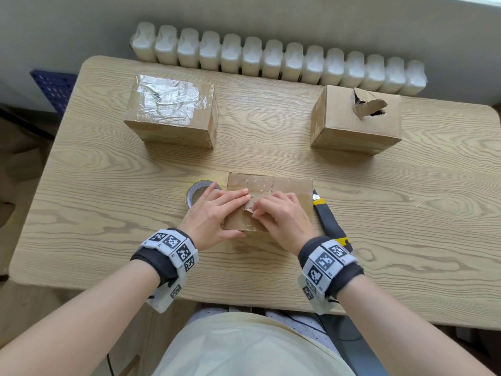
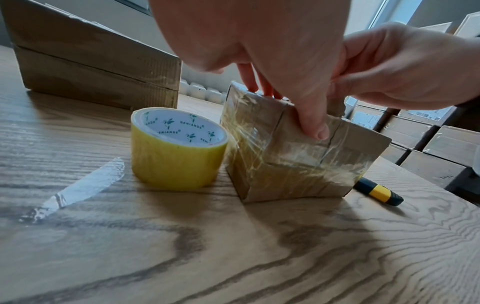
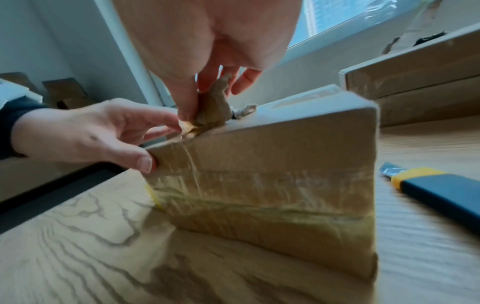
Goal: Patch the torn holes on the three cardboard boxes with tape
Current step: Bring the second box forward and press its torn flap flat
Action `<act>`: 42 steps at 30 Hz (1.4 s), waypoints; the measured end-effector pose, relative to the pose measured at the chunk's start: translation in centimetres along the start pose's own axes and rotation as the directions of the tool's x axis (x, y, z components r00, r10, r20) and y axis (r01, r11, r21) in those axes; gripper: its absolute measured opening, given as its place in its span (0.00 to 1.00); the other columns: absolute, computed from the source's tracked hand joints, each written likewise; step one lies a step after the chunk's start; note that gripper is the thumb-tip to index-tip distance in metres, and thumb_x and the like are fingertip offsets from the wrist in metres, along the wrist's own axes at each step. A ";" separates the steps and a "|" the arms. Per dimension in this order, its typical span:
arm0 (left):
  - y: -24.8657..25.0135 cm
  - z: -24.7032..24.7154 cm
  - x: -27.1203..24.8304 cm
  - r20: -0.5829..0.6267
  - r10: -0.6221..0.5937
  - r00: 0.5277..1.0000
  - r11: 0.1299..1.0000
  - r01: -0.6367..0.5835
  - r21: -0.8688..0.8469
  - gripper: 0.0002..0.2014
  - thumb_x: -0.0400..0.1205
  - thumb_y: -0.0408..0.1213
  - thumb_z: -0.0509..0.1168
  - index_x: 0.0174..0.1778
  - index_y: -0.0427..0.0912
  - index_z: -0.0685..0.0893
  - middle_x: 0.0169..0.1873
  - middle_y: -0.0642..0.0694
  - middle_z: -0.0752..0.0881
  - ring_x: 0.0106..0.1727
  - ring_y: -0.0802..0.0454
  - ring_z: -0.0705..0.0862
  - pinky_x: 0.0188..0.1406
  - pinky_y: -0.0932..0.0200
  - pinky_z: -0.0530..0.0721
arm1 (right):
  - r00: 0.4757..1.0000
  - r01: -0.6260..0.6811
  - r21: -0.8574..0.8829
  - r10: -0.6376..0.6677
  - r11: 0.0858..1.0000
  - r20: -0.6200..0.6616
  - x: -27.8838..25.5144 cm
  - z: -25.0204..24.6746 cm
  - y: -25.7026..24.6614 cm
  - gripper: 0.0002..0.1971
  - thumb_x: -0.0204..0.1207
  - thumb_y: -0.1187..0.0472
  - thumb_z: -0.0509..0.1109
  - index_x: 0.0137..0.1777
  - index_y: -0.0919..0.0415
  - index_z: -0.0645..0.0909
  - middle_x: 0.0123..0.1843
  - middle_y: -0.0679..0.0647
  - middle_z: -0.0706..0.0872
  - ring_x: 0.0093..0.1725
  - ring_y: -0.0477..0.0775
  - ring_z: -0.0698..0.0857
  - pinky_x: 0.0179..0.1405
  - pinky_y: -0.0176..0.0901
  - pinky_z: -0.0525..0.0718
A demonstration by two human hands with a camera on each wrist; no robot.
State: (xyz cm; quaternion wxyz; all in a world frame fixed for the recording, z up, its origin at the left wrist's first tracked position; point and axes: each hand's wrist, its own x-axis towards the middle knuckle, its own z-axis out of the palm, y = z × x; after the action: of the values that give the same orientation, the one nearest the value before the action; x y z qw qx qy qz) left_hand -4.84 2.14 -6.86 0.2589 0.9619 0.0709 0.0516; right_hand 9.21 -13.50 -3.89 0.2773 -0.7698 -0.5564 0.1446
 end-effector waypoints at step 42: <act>-0.1 0.3 -0.6 0.082 0.062 0.995 0.984 -0.074 0.162 0.31 0.77 0.60 0.57 0.76 0.53 0.69 0.75 0.48 0.73 0.71 0.46 0.75 0.78 0.44 0.58 | 0.888 -0.456 0.231 0.455 0.859 0.063 3.9 -1.5 1.8 0.17 0.60 0.53 0.85 0.39 0.55 0.78 0.32 0.47 0.80 0.32 0.42 0.76 0.35 0.35 0.75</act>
State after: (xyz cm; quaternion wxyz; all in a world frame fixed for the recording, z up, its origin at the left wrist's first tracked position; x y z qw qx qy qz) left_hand -5.36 1.95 -7.19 0.1789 0.9832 0.0321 0.0177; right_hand 12.72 -10.68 -3.46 0.3242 -0.8399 -0.3381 0.2743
